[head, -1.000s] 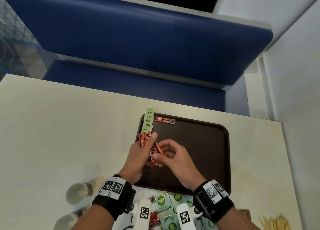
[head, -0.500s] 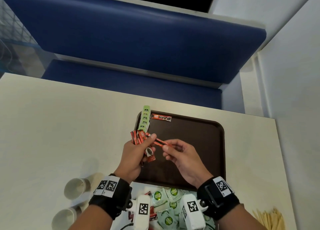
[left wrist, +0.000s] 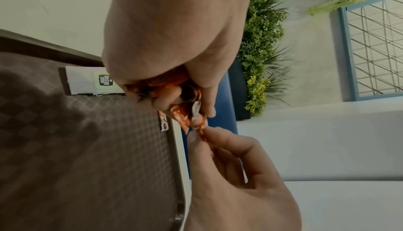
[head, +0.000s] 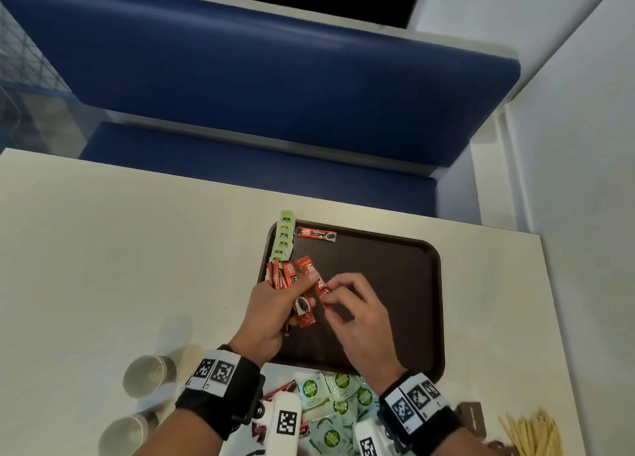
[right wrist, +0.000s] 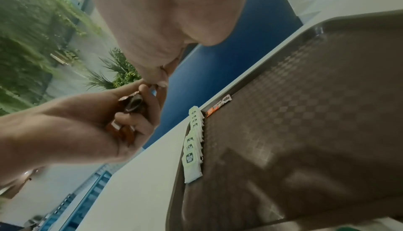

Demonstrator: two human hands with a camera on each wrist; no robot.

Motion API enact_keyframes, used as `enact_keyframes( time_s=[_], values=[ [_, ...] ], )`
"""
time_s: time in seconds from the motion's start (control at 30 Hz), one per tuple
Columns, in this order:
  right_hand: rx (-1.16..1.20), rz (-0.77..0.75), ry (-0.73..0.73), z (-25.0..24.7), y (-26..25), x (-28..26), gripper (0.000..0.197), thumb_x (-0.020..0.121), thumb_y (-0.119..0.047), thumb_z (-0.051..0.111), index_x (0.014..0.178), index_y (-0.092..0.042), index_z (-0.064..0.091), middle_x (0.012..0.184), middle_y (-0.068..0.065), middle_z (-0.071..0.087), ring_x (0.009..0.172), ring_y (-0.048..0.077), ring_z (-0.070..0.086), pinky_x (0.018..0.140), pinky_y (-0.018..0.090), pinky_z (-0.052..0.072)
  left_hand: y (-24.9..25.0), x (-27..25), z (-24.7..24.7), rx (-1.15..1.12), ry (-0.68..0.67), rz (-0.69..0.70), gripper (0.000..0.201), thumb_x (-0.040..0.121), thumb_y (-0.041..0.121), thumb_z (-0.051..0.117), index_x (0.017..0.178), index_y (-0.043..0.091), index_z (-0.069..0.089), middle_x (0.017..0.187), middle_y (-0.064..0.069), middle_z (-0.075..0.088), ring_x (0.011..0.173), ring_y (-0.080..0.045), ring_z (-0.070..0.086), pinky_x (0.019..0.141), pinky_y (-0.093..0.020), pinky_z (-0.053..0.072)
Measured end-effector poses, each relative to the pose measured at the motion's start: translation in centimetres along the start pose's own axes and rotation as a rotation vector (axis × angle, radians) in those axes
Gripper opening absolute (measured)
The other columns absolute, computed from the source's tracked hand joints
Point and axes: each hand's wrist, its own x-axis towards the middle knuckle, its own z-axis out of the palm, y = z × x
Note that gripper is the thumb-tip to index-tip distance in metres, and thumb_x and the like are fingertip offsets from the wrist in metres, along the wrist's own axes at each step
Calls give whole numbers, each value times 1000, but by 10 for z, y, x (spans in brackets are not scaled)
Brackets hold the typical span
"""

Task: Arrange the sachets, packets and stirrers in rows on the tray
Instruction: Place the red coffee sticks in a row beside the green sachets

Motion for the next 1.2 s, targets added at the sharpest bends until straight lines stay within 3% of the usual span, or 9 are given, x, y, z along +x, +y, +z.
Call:
enact_keyframes(
  time_s=[0.13,0.27,0.4,0.5,0.6,0.73,0.9,0.97,1.2],
  values=[
    [103,74,-133,0,-2,-1,17,88,-7,81,101,-13,74,116,-6,61,107,12,65,92,25,55,5,2,-5,59,37,63,28,86,22,90,108,8,80,93,-15,82,77,-23,76,70,-35,64],
    [364,391,-48,-9,-3,16,22,95,-14,77,115,-21,71,106,-9,70,100,14,69,85,22,55,14,0,-14,318,-27,129,22,86,24,90,100,9,80,85,-11,82,77,-26,79,74,-36,66],
    [242,526,-375,-13,6,52,30,99,-36,71,129,-32,69,113,-16,73,109,-2,66,91,20,55,20,0,-17,510,-140,160,20,86,25,90,96,11,79,84,-8,81,78,-21,81,76,-34,65],
    [402,654,-500,-12,6,61,25,99,-40,70,120,-26,72,107,-8,77,99,6,73,81,25,61,21,-2,-15,436,-107,209,15,88,25,88,99,17,80,88,-5,82,82,-18,81,78,-31,66],
    [580,747,-533,-8,5,49,26,99,-33,72,122,-19,69,111,1,79,103,20,76,87,34,61,17,-2,-14,221,-7,171,22,89,26,87,106,15,79,91,-8,83,85,-25,82,73,-32,65],
    [656,792,-375,7,15,38,21,98,-15,73,119,-11,68,104,8,80,100,24,77,85,33,59,8,-1,-15,128,61,158,24,88,23,88,108,12,81,95,-9,83,84,-25,80,69,-27,64],
    [150,721,-158,36,65,67,10,97,-17,72,104,-24,74,95,-8,76,90,6,70,81,22,49,4,2,-31,96,179,141,20,89,23,88,108,19,82,97,-5,83,80,-27,81,66,-28,65],
    [-25,669,-181,49,85,80,11,99,-17,70,106,-25,75,99,-7,74,97,10,67,84,23,47,3,3,-39,109,181,127,21,89,24,88,108,18,82,96,-7,83,85,-32,81,70,-29,66],
    [-504,460,-197,68,114,90,30,100,-31,67,129,-29,65,128,-1,57,119,23,48,102,40,44,-1,3,-52,146,164,122,18,91,24,85,107,18,82,86,-6,82,65,-13,74,59,-16,57]
  ],
)
